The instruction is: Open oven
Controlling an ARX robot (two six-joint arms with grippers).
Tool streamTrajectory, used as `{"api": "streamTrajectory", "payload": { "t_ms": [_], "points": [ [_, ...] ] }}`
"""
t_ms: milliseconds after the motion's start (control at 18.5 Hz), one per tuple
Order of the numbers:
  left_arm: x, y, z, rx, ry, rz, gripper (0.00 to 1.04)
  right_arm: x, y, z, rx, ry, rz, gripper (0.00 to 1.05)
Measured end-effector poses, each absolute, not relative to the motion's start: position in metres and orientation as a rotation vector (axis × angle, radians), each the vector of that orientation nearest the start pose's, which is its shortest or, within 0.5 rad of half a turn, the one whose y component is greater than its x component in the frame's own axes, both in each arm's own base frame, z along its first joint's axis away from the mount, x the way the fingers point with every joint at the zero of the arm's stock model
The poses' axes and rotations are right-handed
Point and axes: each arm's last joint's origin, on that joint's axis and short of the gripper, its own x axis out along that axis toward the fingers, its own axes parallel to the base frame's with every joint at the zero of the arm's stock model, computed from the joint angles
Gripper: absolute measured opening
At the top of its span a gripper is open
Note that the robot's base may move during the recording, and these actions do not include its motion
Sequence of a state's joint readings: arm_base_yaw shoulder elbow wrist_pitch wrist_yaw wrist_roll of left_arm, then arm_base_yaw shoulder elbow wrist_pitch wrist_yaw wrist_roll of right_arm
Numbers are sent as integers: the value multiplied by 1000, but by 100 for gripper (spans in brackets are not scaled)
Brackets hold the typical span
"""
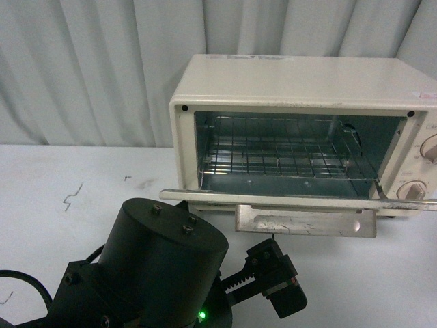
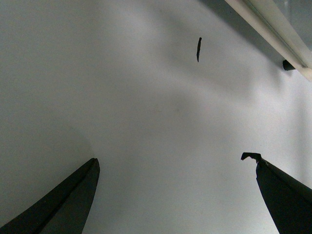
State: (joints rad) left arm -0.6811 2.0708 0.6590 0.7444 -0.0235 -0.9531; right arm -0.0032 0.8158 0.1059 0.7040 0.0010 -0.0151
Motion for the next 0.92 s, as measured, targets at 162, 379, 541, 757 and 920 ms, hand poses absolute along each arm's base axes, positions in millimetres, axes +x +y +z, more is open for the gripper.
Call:
{"api": "streamTrajectory", "payload": {
  "t_ms": [162, 379, 541, 757, 920],
  "points": [
    [249, -201, 43, -654, 874, -278, 98, 149, 0, 176, -15, 8, -1, 2],
    [249, -201, 43, -654, 874, -278, 98, 138, 0, 165, -15, 6, -1, 2],
    [249, -201, 43, -654, 872, -276, 98, 132, 0, 168, -15, -4, -1, 2],
    [249, -201, 43, -654, 873, -276, 98, 124, 0, 169, -15, -6, -1, 2],
    [249, -201, 43, -654, 873, -276, 98, 119, 0, 170, -15, -8, -1, 2]
  ]
}}
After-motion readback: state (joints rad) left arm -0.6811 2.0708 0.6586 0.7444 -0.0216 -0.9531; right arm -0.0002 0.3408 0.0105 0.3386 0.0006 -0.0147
